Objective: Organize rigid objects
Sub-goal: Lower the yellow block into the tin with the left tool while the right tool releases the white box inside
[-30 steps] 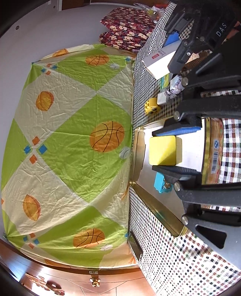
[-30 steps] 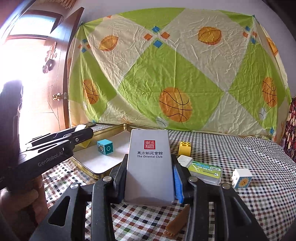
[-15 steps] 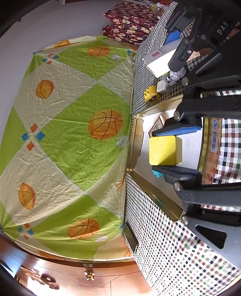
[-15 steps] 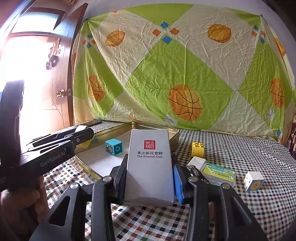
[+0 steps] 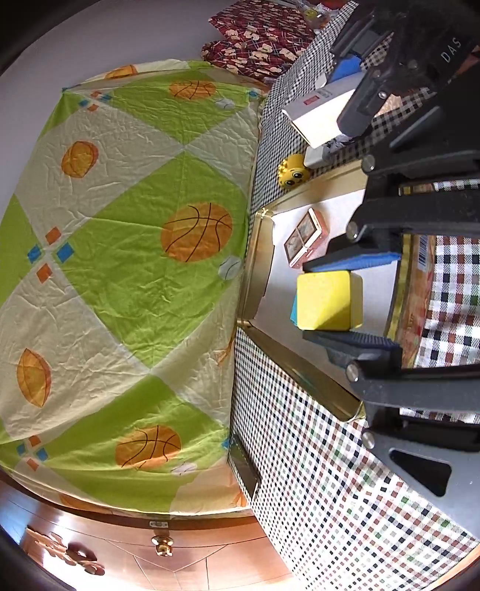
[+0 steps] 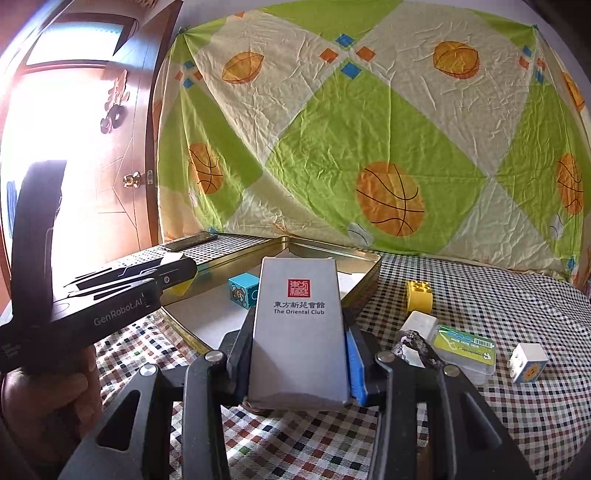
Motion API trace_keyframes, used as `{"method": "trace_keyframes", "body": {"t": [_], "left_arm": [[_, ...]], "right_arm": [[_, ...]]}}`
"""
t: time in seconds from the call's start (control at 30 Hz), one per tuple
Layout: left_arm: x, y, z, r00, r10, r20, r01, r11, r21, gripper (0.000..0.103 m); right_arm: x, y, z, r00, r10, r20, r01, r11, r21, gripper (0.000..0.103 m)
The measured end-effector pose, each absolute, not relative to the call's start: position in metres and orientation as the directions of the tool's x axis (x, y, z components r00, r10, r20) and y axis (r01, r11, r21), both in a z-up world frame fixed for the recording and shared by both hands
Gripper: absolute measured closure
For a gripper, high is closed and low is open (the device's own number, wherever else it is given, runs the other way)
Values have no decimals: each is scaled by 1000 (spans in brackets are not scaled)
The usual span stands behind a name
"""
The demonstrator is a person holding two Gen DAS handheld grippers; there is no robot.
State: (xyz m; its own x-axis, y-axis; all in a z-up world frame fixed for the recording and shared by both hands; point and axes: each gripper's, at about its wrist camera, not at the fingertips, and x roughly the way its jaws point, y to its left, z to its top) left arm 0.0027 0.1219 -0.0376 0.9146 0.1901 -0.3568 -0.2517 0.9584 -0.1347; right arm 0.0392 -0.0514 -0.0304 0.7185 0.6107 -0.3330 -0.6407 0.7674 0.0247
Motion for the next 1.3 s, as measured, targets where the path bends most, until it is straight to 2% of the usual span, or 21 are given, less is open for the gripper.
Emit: {"method": "trace_keyframes", "body": {"t": [0.53,0.9,1.07,1.3], "left_arm": [[20,138,-41,877,155,-455,-246,957,-150,75],[46,152,-30,852,128,-508,-224,966,-131,75],[69,156,-28,821,86,-564,-191,973,-131,75],[93,156,-33,768,119,-629,-197,979,-55,75]], "right_arm": [[45,-46,-29,682,638,-359,-670,741,44,59],[68,-32,-5,651,665,-367,-694,717,68,59],[100,-3,1,607,652,-455,-704,707,74,59],[143,37,-18,533,604,-592,-705,704,84,59]]}}
